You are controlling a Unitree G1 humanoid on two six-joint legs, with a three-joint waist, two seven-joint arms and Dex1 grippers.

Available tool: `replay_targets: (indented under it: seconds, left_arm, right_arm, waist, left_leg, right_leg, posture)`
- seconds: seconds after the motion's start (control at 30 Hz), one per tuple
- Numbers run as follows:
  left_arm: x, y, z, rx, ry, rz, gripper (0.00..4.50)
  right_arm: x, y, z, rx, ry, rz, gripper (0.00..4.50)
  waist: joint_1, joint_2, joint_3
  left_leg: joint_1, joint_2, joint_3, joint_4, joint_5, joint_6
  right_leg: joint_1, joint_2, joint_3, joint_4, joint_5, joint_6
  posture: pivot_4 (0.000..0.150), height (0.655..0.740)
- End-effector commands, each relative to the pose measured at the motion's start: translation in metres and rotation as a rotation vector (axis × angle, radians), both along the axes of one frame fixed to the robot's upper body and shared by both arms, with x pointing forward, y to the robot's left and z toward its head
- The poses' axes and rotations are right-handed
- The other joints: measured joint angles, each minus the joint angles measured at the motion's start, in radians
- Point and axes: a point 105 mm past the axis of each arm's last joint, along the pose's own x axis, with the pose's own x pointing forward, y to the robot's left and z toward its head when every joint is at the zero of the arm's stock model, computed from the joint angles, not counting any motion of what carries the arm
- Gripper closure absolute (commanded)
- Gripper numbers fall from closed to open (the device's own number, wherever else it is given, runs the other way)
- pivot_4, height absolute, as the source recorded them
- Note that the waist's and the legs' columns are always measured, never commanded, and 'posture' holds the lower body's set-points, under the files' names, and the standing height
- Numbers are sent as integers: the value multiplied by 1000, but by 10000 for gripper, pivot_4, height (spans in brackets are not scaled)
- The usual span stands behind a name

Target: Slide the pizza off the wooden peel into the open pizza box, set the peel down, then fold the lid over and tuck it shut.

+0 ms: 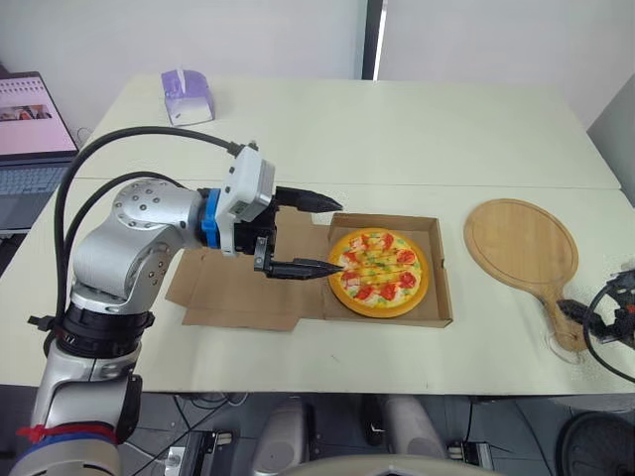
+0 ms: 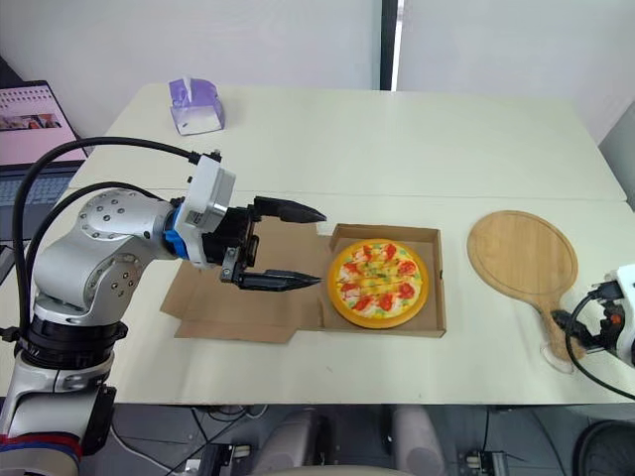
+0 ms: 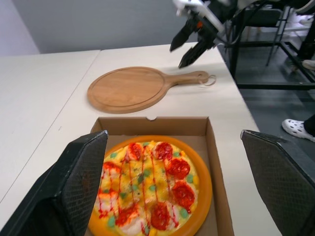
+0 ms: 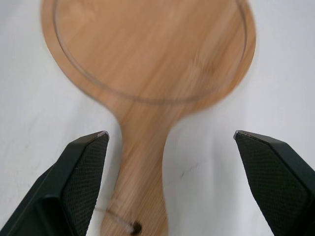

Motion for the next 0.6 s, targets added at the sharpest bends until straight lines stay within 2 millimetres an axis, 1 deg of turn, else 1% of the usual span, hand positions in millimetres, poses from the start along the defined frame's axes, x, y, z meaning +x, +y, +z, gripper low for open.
replay_targets:
  seconds: [0.03, 0.1, 0.13, 0.2, 0.3, 0.4, 0.53, 0.6]
  left_arm:
    - [8, 18, 8, -19, -70, 125, 0]
    - [14, 32, 4, -34, -55, 212, 0]
    - [15, 42, 1, -46, -31, 271, 0]
    - [16, 60, -6, -79, 38, 379, 0]
    - [0, 86, -17, -188, 223, 518, 0]
    - [-15, 110, -32, -296, 422, 698, 0]
    - [-49, 138, -46, -526, 699, 793, 0]
    - [-68, 147, -60, -595, 795, 881, 0]
  right_arm:
    - [15, 25, 28, -89, -118, 210, 598]
    - [26, 41, 39, -125, -176, 309, 598]
    - [32, 56, 47, -128, -227, 391, 598]
    - [38, 81, 57, -124, -274, 528, 598]
    - [42, 124, 68, -78, -299, 749, 598]
    - [40, 160, 76, -21, -296, 939, 598]
    - [36, 197, 85, 45, -265, 1128, 598]
    - [32, 211, 89, 86, -236, 1193, 598]
  waist:
    - [0, 0, 0]
    - [-3, 0, 0]
    - [-3, 0, 0]
    - [-10, 0, 0]
    - [-15, -1, 1]
    - [-16, -2, 1]
    - [-11, -3, 2]
    - [-8, -3, 2]
  left_leg:
    - [0, 0, -1, 0, 0, 0]
    - [1, 0, 0, 0, 0, 0]
    - [2, 1, 0, 0, 0, 0]
    - [2, 1, 0, 0, 0, 0]
    - [5, 2, -1, -1, 0, 0]
    - [4, 2, -3, -1, 0, 0]
    - [3, 1, -6, -1, 0, 0]
    - [3, 1, -7, -1, 0, 0]
  right_leg:
    - [0, 0, 0, 0, 0, 0]
    - [1, 1, 0, 0, 0, 0]
    - [1, 1, 0, 0, 0, 0]
    - [1, 1, 0, 0, 0, 0]
    - [1, 0, -1, -1, 0, 0]
    - [1, -2, -2, -1, 3, -5]
    - [0, -3, -4, -1, 3, -5]
    - [1, -4, -5, -1, 3, -6]
  posture:
    - [1500, 7192]
    - [1500, 7192]
    - [1500, 7192]
    - [1500, 7192]
    - [1500, 7192]
    - [1500, 7192]
    - [1500, 7192]
    - [1500, 7192]
